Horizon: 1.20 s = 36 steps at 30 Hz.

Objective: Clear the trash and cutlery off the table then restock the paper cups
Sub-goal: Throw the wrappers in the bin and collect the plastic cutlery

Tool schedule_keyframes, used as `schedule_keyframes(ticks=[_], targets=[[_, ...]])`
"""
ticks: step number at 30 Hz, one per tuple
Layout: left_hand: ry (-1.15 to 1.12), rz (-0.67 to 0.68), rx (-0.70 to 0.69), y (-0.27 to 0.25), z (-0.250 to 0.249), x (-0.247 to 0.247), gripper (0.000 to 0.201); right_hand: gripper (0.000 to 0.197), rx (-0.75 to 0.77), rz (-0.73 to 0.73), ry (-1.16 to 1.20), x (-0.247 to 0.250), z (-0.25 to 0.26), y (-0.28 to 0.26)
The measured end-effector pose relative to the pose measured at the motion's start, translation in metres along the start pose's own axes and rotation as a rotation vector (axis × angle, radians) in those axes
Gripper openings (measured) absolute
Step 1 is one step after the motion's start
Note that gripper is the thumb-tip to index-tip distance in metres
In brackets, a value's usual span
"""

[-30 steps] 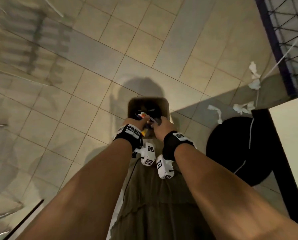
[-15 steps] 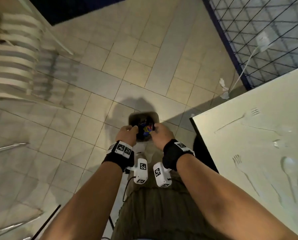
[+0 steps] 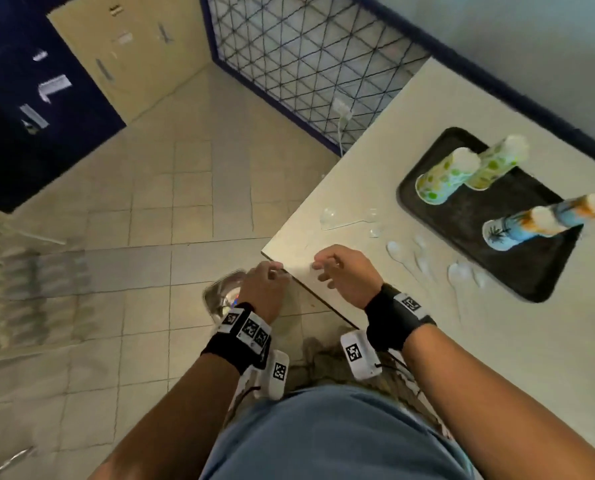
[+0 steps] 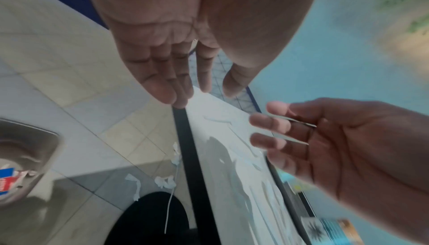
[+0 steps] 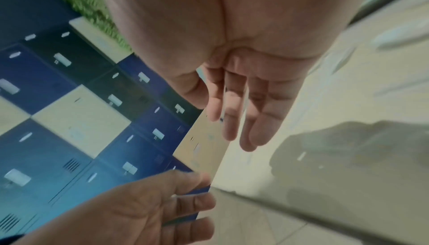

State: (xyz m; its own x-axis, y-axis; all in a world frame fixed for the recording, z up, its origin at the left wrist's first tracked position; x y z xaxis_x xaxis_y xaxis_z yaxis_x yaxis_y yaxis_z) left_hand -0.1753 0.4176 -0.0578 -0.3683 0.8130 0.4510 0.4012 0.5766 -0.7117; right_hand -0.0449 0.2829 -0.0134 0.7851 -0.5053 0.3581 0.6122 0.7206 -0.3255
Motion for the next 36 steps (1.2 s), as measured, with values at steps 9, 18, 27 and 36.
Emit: schedule_keyframes(ticks=[9, 18, 27, 36], targets=[[0.400, 0.109, -0.217, -0.031, -0.070, -0.108, 0.034, 0.014, -0.161, -0.319, -0.141, 0.156, -0.112, -0.109], [0.879, 0.058, -0.226, -0.050, -0.091, -0.208, 0.041, 0.031, -0.380, -0.446, -0.346, 0.252, -0.219, -0.166], [1.026, -0.014, -0.271, -0.054, -0.096, -0.219, 0.018, 0.036, -0.365, -0.233, -0.598, 0.262, -0.222, -0.131], [1.137, -0.149, -0.647, -0.066, -0.106, -0.220, 0.020, 0.055, -0.451, -0.105, -0.600, 0.271, -0.231, -0.115]])
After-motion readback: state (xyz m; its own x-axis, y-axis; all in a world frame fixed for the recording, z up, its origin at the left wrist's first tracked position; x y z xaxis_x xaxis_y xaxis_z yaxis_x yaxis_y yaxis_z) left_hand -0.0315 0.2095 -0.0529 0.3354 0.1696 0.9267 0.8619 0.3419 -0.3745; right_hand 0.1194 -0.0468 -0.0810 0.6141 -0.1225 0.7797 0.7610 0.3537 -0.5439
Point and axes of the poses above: each hand's wrist, its own y-axis towards the middle knuckle, its own x-axis out of the back of the hand, z = x × y, the point moved 5 cm from there along y, towards the middle knuckle, and after that the axes turned 14 degrees about x, right-handed, at the moved point
